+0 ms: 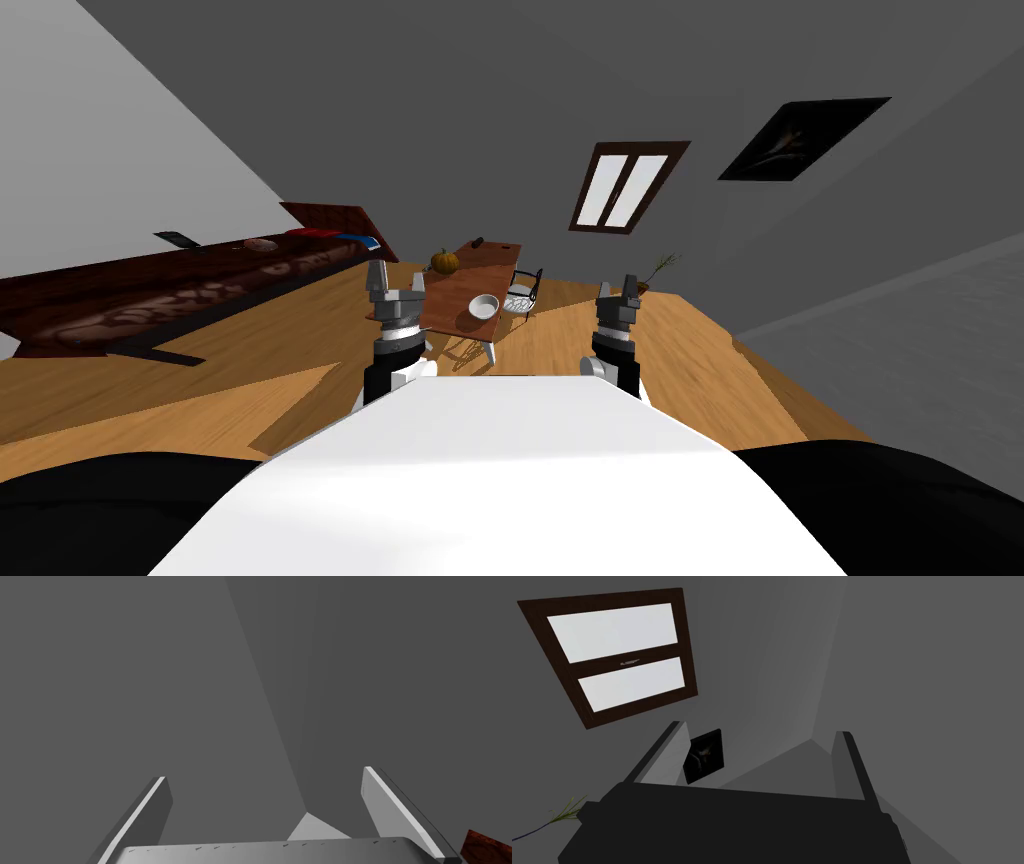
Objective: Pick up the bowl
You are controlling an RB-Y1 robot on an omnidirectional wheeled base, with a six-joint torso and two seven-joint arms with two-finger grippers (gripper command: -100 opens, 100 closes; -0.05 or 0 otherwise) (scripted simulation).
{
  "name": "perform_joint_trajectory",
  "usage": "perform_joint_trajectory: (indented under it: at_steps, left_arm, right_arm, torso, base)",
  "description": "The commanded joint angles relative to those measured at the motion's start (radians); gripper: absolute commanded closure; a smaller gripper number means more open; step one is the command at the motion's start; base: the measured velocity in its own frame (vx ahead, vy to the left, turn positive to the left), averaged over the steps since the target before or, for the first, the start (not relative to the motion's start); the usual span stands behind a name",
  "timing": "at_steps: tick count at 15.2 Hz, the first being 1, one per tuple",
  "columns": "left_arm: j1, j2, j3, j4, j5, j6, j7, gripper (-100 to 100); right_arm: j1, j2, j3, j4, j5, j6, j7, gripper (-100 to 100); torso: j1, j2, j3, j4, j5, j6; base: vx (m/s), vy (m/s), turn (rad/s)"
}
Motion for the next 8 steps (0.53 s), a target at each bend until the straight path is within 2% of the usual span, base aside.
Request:
perform_joint_trajectory:
  at_steps: [1, 4, 5, 7, 8]
  left_arm:
    - [0.005, 0.031, 0.003, 0.0, 0.005, 0.022, 0.004, -100]
    - [0.018, 0.068, 0.012, -0.002, 0.018, 0.079, 0.011, -100]
    - [0.018, 0.068, 0.012, -0.002, 0.018, 0.079, 0.011, -100]
    - [0.03, 0.088, 0.022, -0.003, 0.029, 0.13, 0.016, -100]
    - [0.03, 0.088, 0.022, -0.003, 0.029, 0.134, 0.016, -100]
  right_arm:
    - [0.0, 0.0, 0.0, 0.0, 0.0, 0.0, 0.0, 0]
    - [0.0, 0.0, 0.0, 0.0, 0.0, 0.0, 0.0, 0]
    - [0.0, 0.0, 0.0, 0.0, 0.0, 0.0, 0.0, 0]
    - [0.0, 0.0, 0.0, 0.0, 0.0, 0.0, 0.0, 0]
    - [0.0, 0.0, 0.0, 0.0, 0.0, 0.0, 0.0, 0]
  torso:
    - [0.0, 0.0, 0.0, 0.0, 0.0, 0.0]
    - [-0.003, 0.002, 0.001, 0.0, -0.001, 0.0]
    - [-0.004, 0.002, 0.001, 0.0, -0.001, 0.0]
    - [-0.004, 0.002, 0.001, 0.0, -0.001, 0.0]
    - [-0.005, 0.002, 0.001, 0.0, -0.001, 0.0]
  base:
    - [-0.007, -0.019, -0.05]
    - [-0.03, -0.055, -0.103]
    - [-0.025, -0.064, -0.057]
    - [-0.024, -0.062, -0.08]
    - [-0.025, -0.064, -0.095]
